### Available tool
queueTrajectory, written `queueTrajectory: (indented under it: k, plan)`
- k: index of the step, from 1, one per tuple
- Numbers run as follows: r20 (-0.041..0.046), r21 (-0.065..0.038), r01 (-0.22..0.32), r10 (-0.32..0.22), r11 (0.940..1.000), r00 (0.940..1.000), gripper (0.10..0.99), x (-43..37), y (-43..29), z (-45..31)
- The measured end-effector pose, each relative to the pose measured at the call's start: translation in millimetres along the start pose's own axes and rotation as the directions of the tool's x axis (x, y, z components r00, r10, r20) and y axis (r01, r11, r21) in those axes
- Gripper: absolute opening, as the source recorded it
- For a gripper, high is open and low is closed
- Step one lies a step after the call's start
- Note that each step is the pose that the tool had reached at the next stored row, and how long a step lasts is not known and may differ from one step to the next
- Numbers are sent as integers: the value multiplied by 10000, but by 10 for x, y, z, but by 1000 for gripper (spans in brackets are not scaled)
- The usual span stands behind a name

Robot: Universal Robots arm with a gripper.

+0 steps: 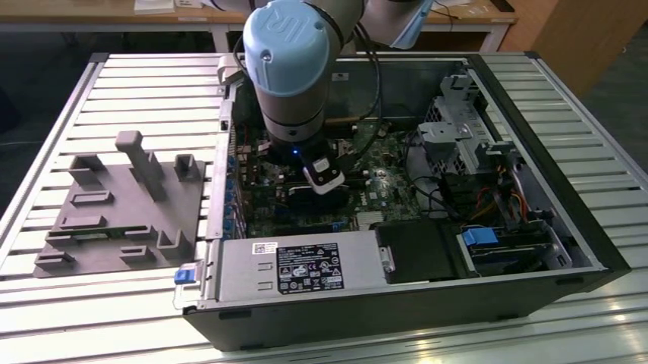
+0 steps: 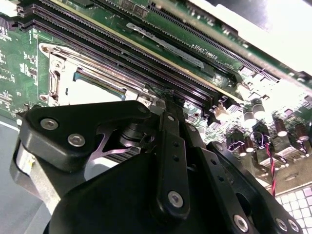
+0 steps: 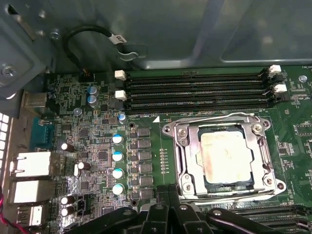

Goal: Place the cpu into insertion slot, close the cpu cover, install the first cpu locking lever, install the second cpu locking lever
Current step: 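Install the second cpu locking lever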

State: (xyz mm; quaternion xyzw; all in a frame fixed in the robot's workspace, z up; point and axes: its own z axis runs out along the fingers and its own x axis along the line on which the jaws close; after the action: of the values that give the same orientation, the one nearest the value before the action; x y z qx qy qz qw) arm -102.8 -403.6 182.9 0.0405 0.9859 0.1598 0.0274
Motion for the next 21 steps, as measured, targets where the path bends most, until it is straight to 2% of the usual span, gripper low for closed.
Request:
queueTrajectory:
  k: [5, 11, 16, 20, 21]
  plan:
    - [5, -10, 2, -2, 10000, 10000, 106, -2, 4, -7]
    - [2, -3, 1, -1, 10000, 10000, 106, -4, 23, -68]
    - [1, 5, 0, 0, 10000, 10000, 106, -3, 35, -69]
    - [8, 96, 7, -7, 10000, 10000, 106, 0, 70, -57]
    - [12, 150, 11, -11, 9999, 10000, 106, 0, 78, -54]
